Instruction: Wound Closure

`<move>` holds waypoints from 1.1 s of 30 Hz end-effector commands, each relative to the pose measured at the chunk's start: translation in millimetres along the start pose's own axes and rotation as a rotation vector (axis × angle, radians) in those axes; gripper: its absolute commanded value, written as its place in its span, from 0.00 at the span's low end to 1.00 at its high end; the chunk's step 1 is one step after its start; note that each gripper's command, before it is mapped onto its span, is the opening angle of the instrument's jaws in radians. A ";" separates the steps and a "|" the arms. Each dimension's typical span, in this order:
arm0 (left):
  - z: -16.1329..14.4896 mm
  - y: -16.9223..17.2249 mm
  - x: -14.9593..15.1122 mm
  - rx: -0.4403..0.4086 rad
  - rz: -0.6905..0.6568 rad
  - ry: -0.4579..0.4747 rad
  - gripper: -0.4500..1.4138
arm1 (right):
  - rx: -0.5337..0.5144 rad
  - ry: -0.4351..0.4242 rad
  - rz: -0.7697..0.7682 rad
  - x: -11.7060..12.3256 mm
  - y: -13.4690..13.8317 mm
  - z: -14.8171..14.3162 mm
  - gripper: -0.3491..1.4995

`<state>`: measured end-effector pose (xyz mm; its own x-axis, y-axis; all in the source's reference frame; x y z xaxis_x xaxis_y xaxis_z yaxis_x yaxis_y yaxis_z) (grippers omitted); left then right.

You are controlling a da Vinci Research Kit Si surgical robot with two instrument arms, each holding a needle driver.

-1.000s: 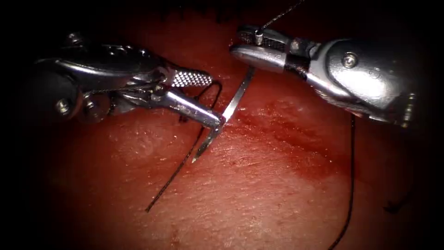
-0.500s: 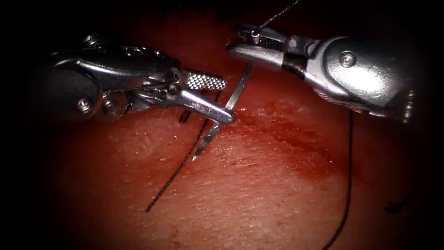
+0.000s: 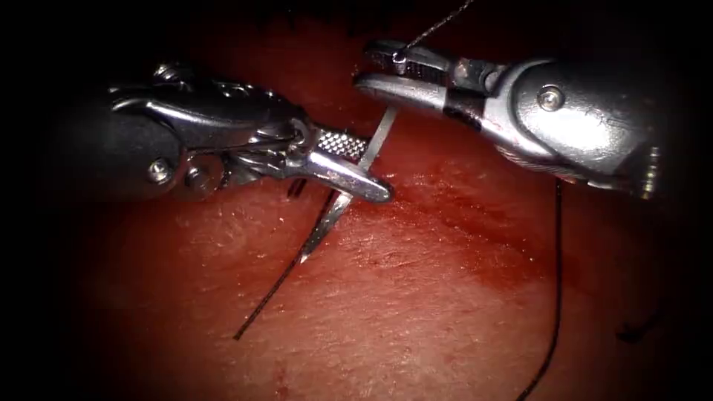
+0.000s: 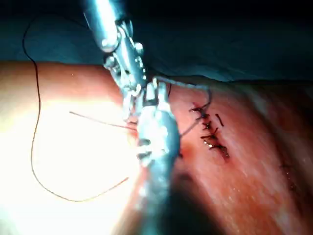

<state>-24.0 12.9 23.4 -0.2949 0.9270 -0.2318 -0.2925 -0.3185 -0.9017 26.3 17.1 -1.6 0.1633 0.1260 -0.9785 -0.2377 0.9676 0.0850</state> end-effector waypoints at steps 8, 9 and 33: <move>0.1 -0.1 -0.3 -0.036 -0.114 -0.029 0.00 | 0.001 0.002 -0.002 -0.4 -0.2 0.7 0.00; 0.1 0.0 -0.3 -0.038 -0.119 -0.031 0.00 | 0.001 0.002 -0.002 -0.4 -0.2 0.7 0.00; -0.7 0.7 2.1 -0.041 -0.099 0.053 0.00 | -0.200 -0.096 0.390 -0.5 -0.3 1.3 0.58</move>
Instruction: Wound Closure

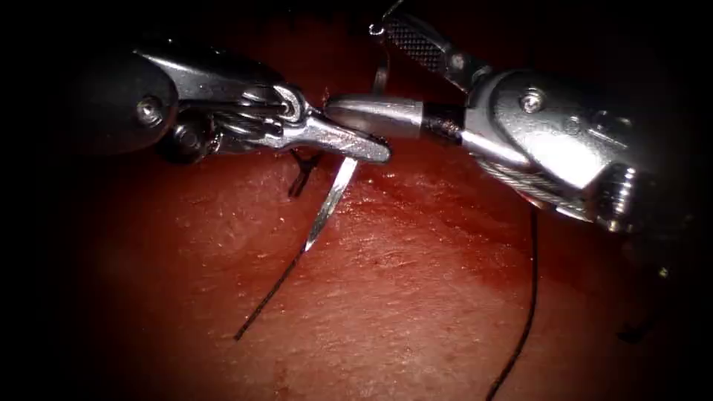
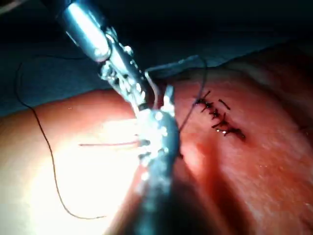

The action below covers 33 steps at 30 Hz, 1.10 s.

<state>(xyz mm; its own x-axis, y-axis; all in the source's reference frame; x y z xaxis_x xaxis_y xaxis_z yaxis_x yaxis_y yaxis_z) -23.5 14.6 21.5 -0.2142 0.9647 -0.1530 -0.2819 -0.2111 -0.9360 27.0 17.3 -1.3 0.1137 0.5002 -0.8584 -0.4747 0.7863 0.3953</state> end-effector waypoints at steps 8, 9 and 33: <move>1.1 -0.1 0.2 0.004 0.035 0.004 0.00 | -0.041 0.002 0.067 -0.6 -0.4 0.8 0.37; 1.2 0.0 0.2 0.005 0.035 0.004 0.00 | -0.041 0.002 0.073 -0.7 -0.4 0.8 0.34; 1.6 0.4 0.1 0.011 0.032 0.009 0.00 | -0.069 -0.009 0.085 -1.9 -0.1 0.8 0.00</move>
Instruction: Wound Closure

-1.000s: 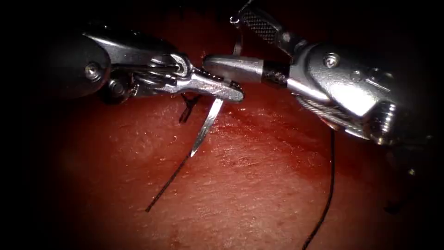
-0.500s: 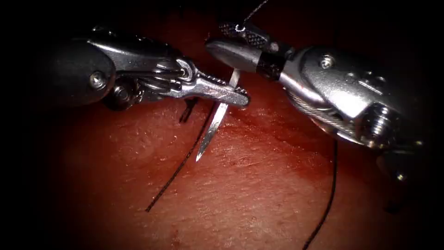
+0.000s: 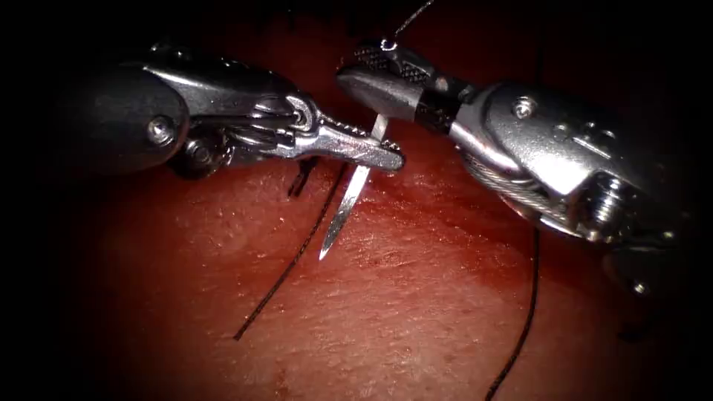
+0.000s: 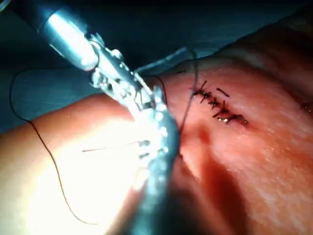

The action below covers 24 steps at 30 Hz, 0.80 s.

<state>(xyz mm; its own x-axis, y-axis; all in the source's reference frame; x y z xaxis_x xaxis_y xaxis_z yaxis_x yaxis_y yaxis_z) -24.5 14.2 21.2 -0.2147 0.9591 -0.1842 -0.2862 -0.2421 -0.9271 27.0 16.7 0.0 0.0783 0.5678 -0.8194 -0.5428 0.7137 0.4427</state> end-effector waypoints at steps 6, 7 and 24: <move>0.7 -0.1 0.0 -0.004 0.001 -0.002 0.00 | -0.015 -0.008 -0.046 -0.3 -0.1 0.1 0.00; 0.8 0.0 0.0 -0.003 0.000 -0.001 0.05 | -0.030 -0.013 -0.051 -0.2 -0.1 0.0 0.00; 0.3 0.2 0.8 0.082 0.339 0.057 0.92 | -0.045 -0.026 -0.156 -1.0 1.9 -0.8 0.00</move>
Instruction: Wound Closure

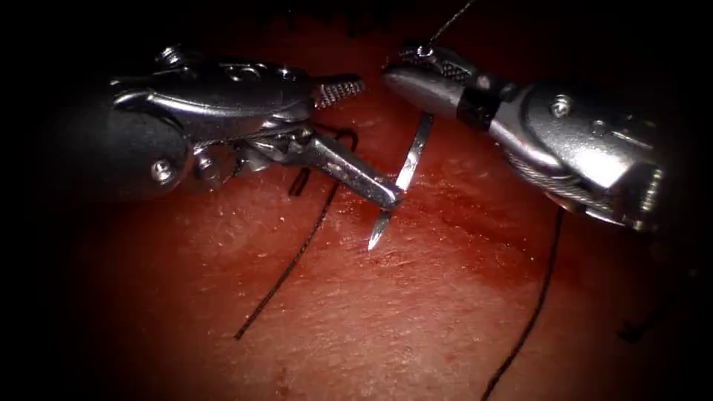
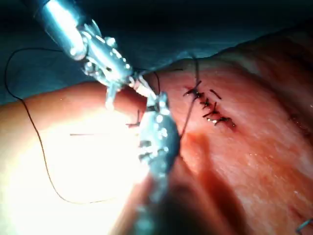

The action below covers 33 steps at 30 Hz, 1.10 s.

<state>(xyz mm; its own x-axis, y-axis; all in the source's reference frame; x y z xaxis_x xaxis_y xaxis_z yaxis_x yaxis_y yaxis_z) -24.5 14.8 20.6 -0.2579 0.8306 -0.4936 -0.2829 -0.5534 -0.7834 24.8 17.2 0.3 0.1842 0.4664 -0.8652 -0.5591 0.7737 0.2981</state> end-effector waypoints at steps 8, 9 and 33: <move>-0.8 0.8 -2.8 0.040 0.078 -0.052 0.45 | -0.016 0.050 -0.191 -2.1 0.8 1.5 0.00; -0.8 0.8 -3.0 0.053 0.084 -0.050 0.37 | -0.018 0.058 -0.214 -2.1 0.8 1.5 0.00; 7.1 1.7 -7.3 0.228 0.123 -0.208 0.43 | -0.019 0.071 -0.423 -2.4 1.4 2.2 0.00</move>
<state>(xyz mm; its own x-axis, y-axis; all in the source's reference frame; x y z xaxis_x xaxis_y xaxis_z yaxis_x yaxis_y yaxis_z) -29.3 7.0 25.3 -0.4854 0.7376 -0.4694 -0.4399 -0.6700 -0.5980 24.7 18.1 3.2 0.3459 0.0777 -0.9351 -0.4608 0.8822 -0.0972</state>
